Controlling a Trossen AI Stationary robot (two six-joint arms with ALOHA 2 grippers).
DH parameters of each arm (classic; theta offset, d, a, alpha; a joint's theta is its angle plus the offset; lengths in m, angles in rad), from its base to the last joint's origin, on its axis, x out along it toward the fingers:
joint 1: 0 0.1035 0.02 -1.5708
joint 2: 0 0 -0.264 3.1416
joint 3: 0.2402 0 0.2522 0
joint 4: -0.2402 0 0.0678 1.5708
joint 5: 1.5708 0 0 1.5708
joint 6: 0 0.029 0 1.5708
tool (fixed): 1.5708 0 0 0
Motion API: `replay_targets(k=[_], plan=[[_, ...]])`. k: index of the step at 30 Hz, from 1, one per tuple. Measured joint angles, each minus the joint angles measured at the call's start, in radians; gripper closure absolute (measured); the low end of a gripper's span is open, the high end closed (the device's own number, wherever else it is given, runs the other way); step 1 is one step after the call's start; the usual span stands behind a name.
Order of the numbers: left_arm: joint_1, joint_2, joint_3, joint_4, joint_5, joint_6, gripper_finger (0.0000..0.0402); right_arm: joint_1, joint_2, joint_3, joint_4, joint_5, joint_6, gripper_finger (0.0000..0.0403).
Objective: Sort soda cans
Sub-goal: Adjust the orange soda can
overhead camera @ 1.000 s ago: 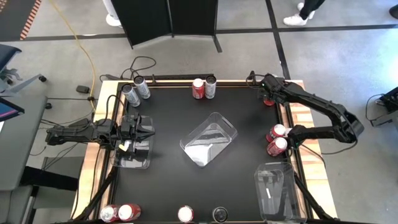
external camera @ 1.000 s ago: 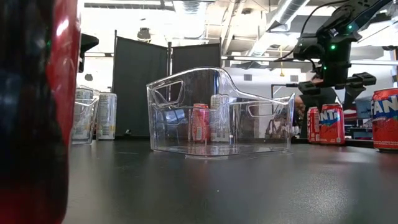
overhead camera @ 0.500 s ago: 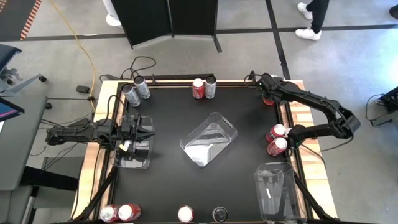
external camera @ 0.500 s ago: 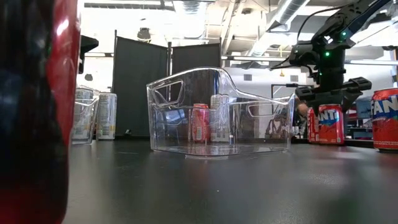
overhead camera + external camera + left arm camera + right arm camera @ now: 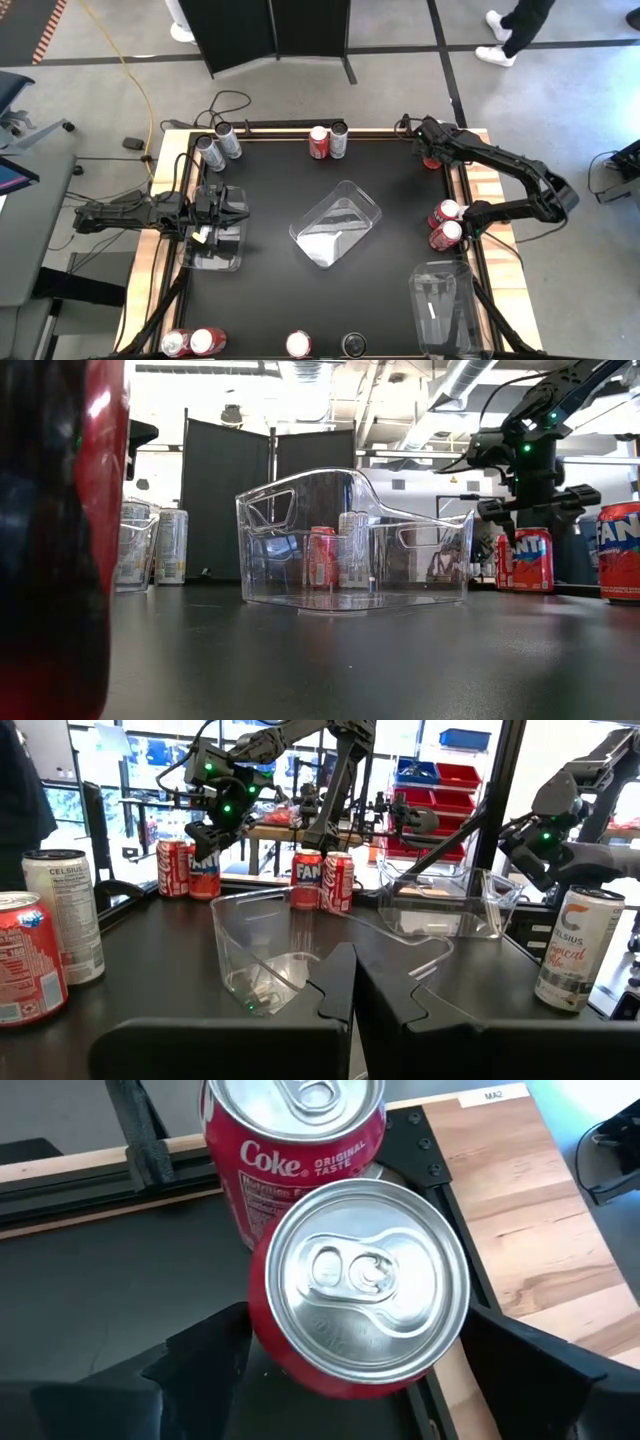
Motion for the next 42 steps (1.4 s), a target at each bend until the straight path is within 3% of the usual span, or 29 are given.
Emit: replay_targets(k=[12,24,42], plan=[[0.000,0.000,0.000,0.000,0.000,0.000,0.0399,0.000,0.000,0.000,-0.007,-0.001,-0.003,0.0039],[0.000,0.000,0.000,0.000,0.000,0.000,0.0399,-0.006,0.000,0.000,-0.014,-0.002,-0.005,0.0094],[0.000,0.000,0.000,0.000,0.000,0.000,0.0399,-0.006,0.000,0.000,-0.016,-0.001,-0.016,0.0096]])
